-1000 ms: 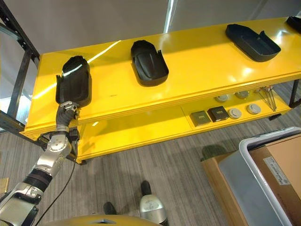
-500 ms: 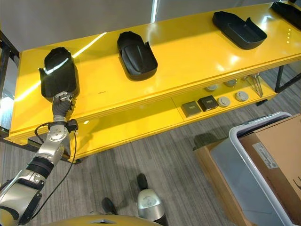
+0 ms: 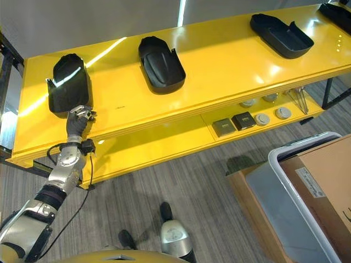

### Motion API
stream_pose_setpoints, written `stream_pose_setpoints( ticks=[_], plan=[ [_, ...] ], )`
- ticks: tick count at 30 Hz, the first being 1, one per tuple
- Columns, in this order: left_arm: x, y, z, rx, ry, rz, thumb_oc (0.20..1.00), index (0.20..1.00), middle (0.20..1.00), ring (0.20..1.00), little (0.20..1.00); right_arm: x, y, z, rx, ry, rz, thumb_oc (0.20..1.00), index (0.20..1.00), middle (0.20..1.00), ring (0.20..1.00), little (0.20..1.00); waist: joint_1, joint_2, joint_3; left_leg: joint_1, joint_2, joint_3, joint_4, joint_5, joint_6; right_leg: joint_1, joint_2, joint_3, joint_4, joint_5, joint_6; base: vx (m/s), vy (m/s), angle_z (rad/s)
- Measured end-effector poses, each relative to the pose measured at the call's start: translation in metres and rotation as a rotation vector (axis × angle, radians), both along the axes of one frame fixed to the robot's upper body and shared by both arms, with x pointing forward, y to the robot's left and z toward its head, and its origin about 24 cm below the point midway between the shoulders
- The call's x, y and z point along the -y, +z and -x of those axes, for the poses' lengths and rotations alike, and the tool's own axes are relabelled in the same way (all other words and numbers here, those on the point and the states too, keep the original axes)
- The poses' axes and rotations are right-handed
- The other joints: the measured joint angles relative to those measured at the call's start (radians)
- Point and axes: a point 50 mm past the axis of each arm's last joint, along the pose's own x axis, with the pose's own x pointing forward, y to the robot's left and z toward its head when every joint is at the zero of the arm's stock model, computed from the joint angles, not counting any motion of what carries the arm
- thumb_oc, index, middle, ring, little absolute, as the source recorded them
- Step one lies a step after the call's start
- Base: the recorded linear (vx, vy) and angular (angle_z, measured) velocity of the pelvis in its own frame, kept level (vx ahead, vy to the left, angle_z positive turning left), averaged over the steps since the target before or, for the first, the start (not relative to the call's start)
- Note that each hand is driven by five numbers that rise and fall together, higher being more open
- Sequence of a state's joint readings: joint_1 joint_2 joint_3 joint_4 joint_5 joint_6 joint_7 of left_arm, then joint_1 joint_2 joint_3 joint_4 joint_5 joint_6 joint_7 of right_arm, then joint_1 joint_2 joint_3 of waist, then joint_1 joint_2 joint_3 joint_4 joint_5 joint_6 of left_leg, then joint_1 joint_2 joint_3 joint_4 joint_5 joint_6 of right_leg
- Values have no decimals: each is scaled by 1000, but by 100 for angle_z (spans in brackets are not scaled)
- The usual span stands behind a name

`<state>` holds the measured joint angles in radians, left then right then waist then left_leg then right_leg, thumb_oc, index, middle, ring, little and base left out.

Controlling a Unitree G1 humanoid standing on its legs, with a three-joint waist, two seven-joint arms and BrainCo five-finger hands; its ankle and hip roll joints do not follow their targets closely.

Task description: Move parts from the plastic box to the shelf.

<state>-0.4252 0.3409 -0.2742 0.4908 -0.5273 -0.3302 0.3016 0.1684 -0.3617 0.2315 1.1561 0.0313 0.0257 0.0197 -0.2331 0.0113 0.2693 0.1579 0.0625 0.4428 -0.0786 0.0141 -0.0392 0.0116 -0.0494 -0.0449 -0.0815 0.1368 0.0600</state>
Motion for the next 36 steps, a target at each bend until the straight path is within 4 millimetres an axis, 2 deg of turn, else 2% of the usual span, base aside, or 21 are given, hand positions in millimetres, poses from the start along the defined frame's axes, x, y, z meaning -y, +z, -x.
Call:
stream_pose_setpoints(
  ticks=[6, 8, 9, 10, 13, 15, 17, 19, 21, 22, 24, 25, 26, 27, 28, 31, 32, 33, 36],
  plan=[
    [20, 19, 28, 118, -187, 144, 1000, 1000, 1000, 1000, 1000, 0, 0, -5, 3, 8, 6, 1000, 1000, 1000, 1000, 1000, 39, 2, 1, 17, -2, -21, -5, -1, 1, 29, -5, -22, 0, -4, 1, -20, 37, 11],
    [26, 30, 32, 164, -264, 172, 1000, 1000, 1000, 1000, 1000, 0, 0, -6, -2, 24, 12, 1000, 1000, 1000, 1000, 1000, 70, 7, 0, 19, -3, -33, -6, -3, 3, 40, -8, -28, -1, -8, 3, -57, 49, 14],
    [26, 30, 32, 164, -264, 172, 1000, 1000, 1000, 1000, 1000, 0, 0, -6, -2, 24, 12, 1000, 1000, 1000, 1000, 1000, 70, 7, 0, 19, -3, -33, -6, -3, 3, 40, -8, -28, -1, -8, 3, -61, 47, 13],
    [33, 41, 41, 197, -389, 180, 1000, 1000, 1000, 1000, 1000, 1, 1, -8, 6, 17, 18, 1000, 1000, 1000, 1000, 1000, 92, 14, -5, 19, -6, -43, -6, -4, 4, 48, -13, -37, -1, -13, 5, -56, 38, 18],
    [43, 36, 46, 157, -510, 150, 1000, 1000, 1000, 1000, 1000, 3, 1, -9, 11, 11, 22, 1000, 1000, 1000, 1000, 1000, 99, 26, -17, 19, -11, -61, -6, -3, 6, 58, -18, -52, -1, -15, 7, -131, 8, 20],
    [62, 28, 60, 93, -712, 68, 1000, 1000, 1000, 1000, 1000, 3, 1, -9, 5, 30, 30, 1000, 1000, 1000, 1000, 1000, 109, 34, -32, 16, -11, -62, -6, -1, 8, 57, -19, -55, 0, -13, 7, -75, 40, 5],
    [74, 20, 68, 44, -824, 22, 1000, 1000, 1000, 1000, 1000, 3, 1, -12, 6, 40, 34, 1000, 1000, 1000, 1000, 1000, 118, 35, -40, 17, -12, -63, -6, -1, 8, 57, -19, -56, 0, -12, 7, -82, 42, 1],
    [85, -2, 85, -53, -939, -62, 1000, 1000, 1000, 1000, 1000, 5, 2, -14, 3, 54, 40, 1000, 1000, 1000, 1000, 1000, 117, 37, -73, 16, -11, -65, -6, 0, 8, 58, -20, -64, 0, -12, 7, -77, 38, 2],
    [86, -22, 90, -138, -944, -100, 1000, 1000, 1000, 1000, 1000, 4, 2, -13, -13, 79, 44, 1000, 1000, 1000, 1000, 1000, 120, 37, -98, 15, -11, -68, -6, 0, 8, 58, -20, -70, 0, -14, 9, -51, 23, 6],
    [81, -52, 94, -276, -904, -139, 1000, 1000, 1000, 1000, 1000, 2, 1, -11, -32, 101, 43, 1000, 1000, 1000, 1000, 1000, 120, 33, -126, 13, -11, -75, -6, -1, 8, 59, -20, -71, -1, -17, 11, -39, 10, 7],
    [64, -92, 102, -473, -800, -184, 1000, 1000, 1000, 1000, 1000, 0, 0, -12, -35, 104, 39, 1000, 1000, 1000, 1000, 1000, 121, 29, -147, 11, -10, -79, -6, -3, 6, 58, -20, -72, -1, -27, 16, -45, 7, 4],
    [57, -104, 105, -532, -762, -182, 1000, 1000, 1000, 1000, 1000, 0, 0, -11, -40, 104, 40, 1000, 1000, 1000, 1000, 1000, 120, 30, -152, 11, -10, -82, -6, -2, 6, 58, -20, -73, -1, -27, 16, 9, 37, 6],
    [41, -132, 117, -678, -673, -162, 1000, 1000, 1000, 1000, 1000, 0, 0, -10, -50, 100, 43, 1000, 1000, 1000, 1000, 1000, 123, 28, -159, 8, -10, -86, -7, -9, 2, 58, -20, -74, -2, -28, 16, -2, 33, 9],
    [32, -145, 124, -744, -623, -146, 1000, 1000, 1000, 1000, 1000, 1, -1, -8, -56, 98, 44, 1000, 1000, 1000, 1000, 1000, 123, 30, -163, 9, -10, -89, -7, -11, 4, 59, -20, -75, -5, -28, 15, -18, 23, 7],
    [16, -169, 143, -889, -529, -137, 1000, 1000, 1000, 1000, 1000, 1, -1, -4, -74, 92, 47, 1000, 1000, 1000, 1000, 1000, 125, 29, -169, 7, -9, -90, -7, -10, 3, 58, -19, -75, -3, -28, 15, -75, -12, 6],
    [-14, -207, 181, -1120, -324, -89, 1000, 1000, 1000, 1000, 1000, 1, -1, -4, -80, 90, 48, 1000, 1000, 1000, 1000, 1000, 126, 26, -167, 4, -7, -92, -6, -8, 4, 56, -19, -78, -1, -28, 15, -65, -7, 4],
    [-25, -219, 203, -1218, -259, -80, 1000, 1000, 1000, 1000, 1000, 1, -1, -3, -89, 88, 50, 1000, 1000, 1000, 1000, 1000, 132, 23, -166, 2, -7, -96, -6, -6, 4, 56, -19, -80, -1, -28, 15, -47, -9, 6],
    [-38, -233, 234, -1357, -154, -49, 1000, 1000, 1000, 1000, 1000, 1, -1, -2, -97, 85, 52, 1000, 1000, 1000, 1000, 1000, 137, 15, -166, 1, -6, -97, -6, -5, 6, 56, -18, -81, -1, -29, 14, -33, -15, 6],
    [-59, -240, 278, -1510, -10, -23, 1000, 1000, 1000, 1000, 1000, -5, -3, -2, -111, 79, 40, 1000, 1000, 1000, 1000, 1000, 154, -8, -163, -4, -5, -111, -6, -3, 5, 58, -18, -97, -1, -32, 10, -4, -21, 12]
  ],
)
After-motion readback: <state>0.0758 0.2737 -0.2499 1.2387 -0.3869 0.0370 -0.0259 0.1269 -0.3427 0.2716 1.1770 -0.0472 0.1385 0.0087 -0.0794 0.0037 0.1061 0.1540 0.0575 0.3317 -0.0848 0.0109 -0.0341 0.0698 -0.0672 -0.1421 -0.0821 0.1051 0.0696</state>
